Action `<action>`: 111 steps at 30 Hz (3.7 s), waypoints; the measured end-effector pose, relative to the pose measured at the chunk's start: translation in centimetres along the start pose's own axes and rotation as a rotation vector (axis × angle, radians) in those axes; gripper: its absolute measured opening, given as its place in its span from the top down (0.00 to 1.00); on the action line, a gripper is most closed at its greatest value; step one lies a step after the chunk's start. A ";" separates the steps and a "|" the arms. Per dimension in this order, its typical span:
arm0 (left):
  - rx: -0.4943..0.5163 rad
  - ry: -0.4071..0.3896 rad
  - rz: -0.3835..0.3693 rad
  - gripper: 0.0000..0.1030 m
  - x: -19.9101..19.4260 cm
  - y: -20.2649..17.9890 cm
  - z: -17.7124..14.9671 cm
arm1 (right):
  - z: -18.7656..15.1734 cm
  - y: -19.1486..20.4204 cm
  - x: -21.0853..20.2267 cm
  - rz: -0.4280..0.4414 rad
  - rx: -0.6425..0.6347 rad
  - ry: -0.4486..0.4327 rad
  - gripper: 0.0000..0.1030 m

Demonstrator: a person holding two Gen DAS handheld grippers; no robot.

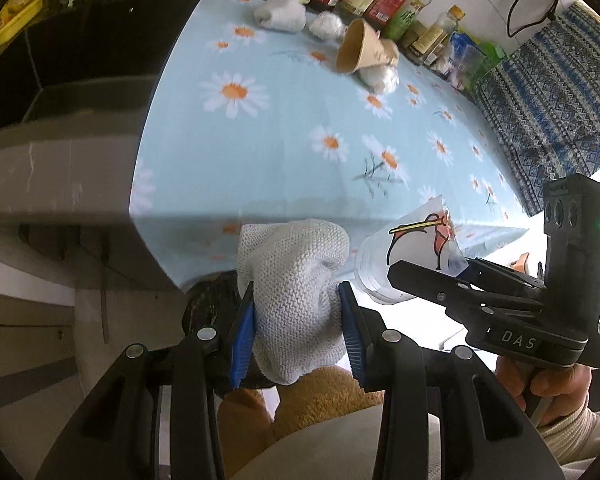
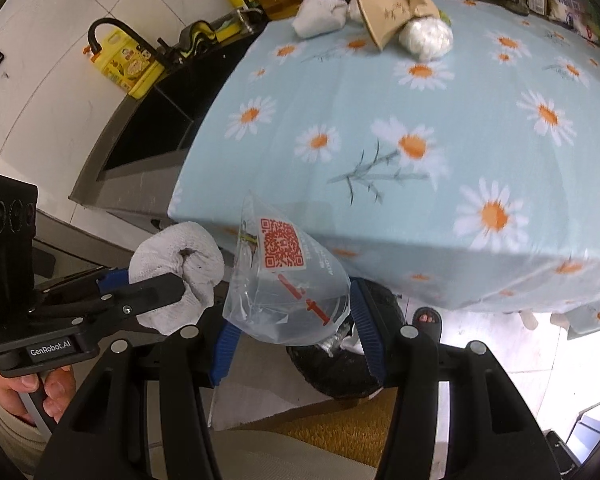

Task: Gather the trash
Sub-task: 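Carry the white cloth and plastic bag down over the black bin, then open both grippers to drop the cloth and bag into the bin, then reach the right gripper to the brown paper cup and grasp it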

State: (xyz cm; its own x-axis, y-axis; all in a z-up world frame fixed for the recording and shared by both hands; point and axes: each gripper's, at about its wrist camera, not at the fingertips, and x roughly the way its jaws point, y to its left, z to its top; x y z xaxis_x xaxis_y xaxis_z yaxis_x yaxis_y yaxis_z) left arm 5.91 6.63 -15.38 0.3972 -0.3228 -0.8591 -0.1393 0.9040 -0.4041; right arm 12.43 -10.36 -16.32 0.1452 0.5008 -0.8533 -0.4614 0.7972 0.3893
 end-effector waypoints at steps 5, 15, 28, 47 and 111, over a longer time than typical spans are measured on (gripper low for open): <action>-0.015 0.036 -0.004 0.64 1.1 0.8 -1.6 | -1.1 -0.2 1.1 -0.006 0.018 0.034 0.49; -0.051 0.132 -0.010 0.64 4.1 1.8 -4.7 | -2.8 -0.8 3.1 -0.001 0.053 0.094 0.48; -0.092 0.225 -0.028 0.50 7.1 2.6 -6.7 | -2.5 -1.1 4.4 0.001 0.064 0.133 0.46; -0.097 0.218 0.007 0.28 7.0 3.3 -5.4 | -1.3 -1.9 3.0 0.001 0.109 0.092 0.28; -0.208 -0.202 0.114 0.18 -2.4 -2.1 8.4 | 22.9 -6.9 0.2 -0.126 -0.119 -0.104 0.05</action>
State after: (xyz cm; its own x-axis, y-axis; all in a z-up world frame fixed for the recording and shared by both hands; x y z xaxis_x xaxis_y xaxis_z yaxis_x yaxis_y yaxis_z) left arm 12.82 7.88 -9.82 0.5379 -0.1410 -0.8311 -0.3678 0.8479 -0.3819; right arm 35.66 -8.05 -11.20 0.2953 0.4370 -0.8496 -0.5334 0.8132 0.2328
